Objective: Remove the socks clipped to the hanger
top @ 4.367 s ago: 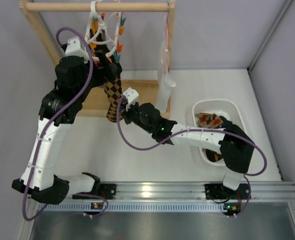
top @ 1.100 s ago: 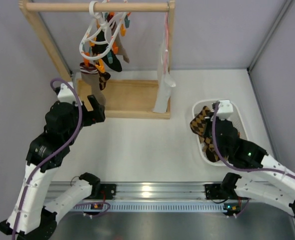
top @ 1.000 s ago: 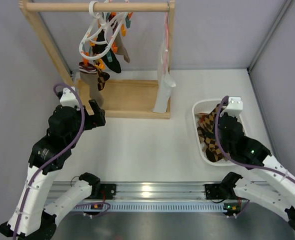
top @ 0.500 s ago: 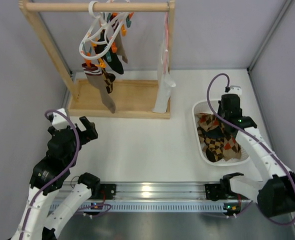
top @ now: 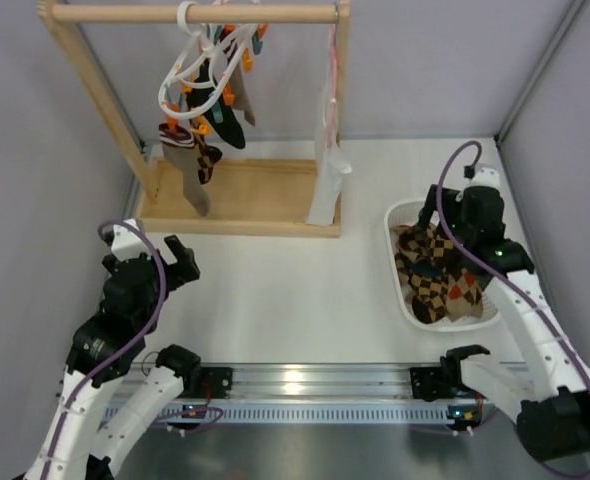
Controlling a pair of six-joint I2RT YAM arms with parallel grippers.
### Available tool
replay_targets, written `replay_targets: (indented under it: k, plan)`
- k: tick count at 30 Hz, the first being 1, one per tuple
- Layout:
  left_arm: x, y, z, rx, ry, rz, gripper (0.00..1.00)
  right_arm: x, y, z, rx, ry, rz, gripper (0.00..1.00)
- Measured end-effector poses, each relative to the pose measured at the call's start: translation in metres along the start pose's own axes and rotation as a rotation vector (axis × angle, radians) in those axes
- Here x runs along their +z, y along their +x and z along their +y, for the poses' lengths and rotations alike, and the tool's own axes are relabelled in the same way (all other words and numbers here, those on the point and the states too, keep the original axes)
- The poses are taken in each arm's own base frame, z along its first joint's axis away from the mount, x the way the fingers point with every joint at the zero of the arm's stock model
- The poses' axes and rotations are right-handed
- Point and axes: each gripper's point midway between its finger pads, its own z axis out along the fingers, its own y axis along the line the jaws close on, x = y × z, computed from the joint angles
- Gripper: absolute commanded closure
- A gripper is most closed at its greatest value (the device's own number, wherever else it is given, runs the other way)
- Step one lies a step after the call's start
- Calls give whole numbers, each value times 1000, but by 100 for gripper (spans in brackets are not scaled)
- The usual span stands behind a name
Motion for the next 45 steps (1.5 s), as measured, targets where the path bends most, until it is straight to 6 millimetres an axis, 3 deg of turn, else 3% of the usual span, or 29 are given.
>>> replay_targets:
  k: [4, 8, 11, 14, 17, 19, 23, 28, 32, 38, 45]
  plan:
    - [-2, -2, 1, -17, 2, -12, 2, -44, -47, 8, 32, -67, -173, 1]
    - [-4, -5, 3, -33, -8, -28, 2, -63, -54, 33, 36, -223, -205, 1]
    - [-7, -8, 7, -54, -18, -51, 2, -60, -33, 71, 41, -424, -140, 1]
    - [-13, -13, 14, -88, -30, -88, 2, -57, 9, 121, -24, -577, -3, 0]
    - [-19, -17, 20, -118, -41, -125, 2, -77, 56, 185, -166, -759, 103, 0]
    - [-22, -18, 23, -130, -45, -140, 2, -94, 75, 213, -229, -857, 126, 1]
    - [-21, -16, 27, -139, -63, -146, 2, -119, 85, 256, -290, -989, 89, 0]
    - [-19, -14, 28, -139, -71, -142, 2, -129, 83, 309, -316, -1074, 10, 1]
    - [-19, -15, 29, -141, -74, -144, 2, -118, 86, 356, -363, -1084, -30, 1]
    - [-19, -14, 29, -141, -79, -144, 2, -65, 70, 425, -409, -971, -118, 1]
    - [-18, -12, 29, -137, -77, -137, 2, -5, 75, 467, -454, -849, -179, 1]
